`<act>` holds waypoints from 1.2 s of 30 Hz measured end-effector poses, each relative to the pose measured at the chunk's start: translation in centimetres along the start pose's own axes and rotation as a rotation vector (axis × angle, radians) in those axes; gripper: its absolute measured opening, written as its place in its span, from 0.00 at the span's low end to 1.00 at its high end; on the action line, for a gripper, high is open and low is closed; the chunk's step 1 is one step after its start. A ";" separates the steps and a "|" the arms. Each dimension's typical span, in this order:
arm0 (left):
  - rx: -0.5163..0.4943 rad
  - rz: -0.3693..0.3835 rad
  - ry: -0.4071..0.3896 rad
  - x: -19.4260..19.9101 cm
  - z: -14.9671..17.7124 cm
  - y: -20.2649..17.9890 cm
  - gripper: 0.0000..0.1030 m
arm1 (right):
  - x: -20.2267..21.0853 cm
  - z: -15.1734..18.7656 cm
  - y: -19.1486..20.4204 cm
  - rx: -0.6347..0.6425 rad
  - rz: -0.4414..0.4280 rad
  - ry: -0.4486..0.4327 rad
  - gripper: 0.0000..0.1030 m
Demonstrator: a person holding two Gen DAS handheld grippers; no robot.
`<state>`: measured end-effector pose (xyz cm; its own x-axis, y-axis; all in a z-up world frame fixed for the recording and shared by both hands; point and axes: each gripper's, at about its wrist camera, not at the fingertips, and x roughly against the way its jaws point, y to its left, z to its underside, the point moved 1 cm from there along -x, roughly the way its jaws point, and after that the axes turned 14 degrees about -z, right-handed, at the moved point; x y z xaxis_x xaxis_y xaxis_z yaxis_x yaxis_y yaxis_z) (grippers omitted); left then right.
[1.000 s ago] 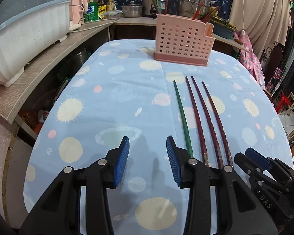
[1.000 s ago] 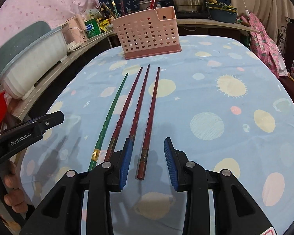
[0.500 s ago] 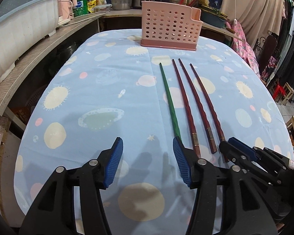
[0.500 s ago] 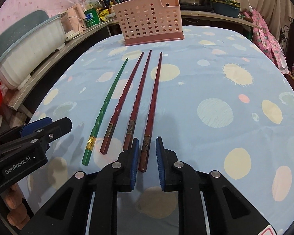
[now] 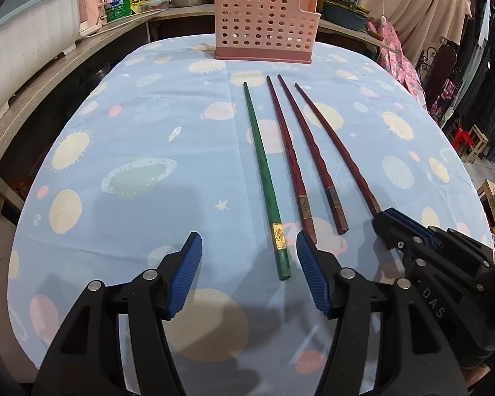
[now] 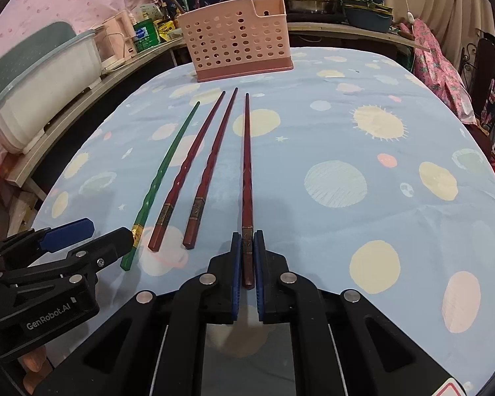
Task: Organize utensils
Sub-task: 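Grasp a dark red chopstick with the right tool while the left grasps the green one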
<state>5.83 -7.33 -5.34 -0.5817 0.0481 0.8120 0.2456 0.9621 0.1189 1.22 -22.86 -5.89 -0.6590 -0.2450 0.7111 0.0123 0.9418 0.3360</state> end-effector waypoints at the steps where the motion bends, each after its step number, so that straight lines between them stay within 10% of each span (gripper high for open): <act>1: -0.001 0.000 0.002 -0.1 0.0 -0.1 0.55 | 0.0 0.0 0.0 0.000 -0.001 -0.001 0.07; 10: 0.015 -0.002 0.020 -0.8 0.1 0.2 0.44 | 0.0 0.1 0.0 0.000 -0.003 -0.002 0.07; 18: 0.037 0.014 0.044 -1.1 -0.3 1.2 0.07 | 0.1 0.0 0.0 0.001 -0.004 0.001 0.07; 36: 0.130 0.045 -0.094 6.5 -8.3 5.0 0.07 | 7.7 -7.8 -0.7 -0.041 -0.051 -0.169 0.07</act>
<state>9.70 -4.42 5.32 -0.6440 0.1110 0.7570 0.1743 0.9847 0.0039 1.99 -27.24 4.20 -0.7765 -0.2473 0.5796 0.0037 0.9180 0.3966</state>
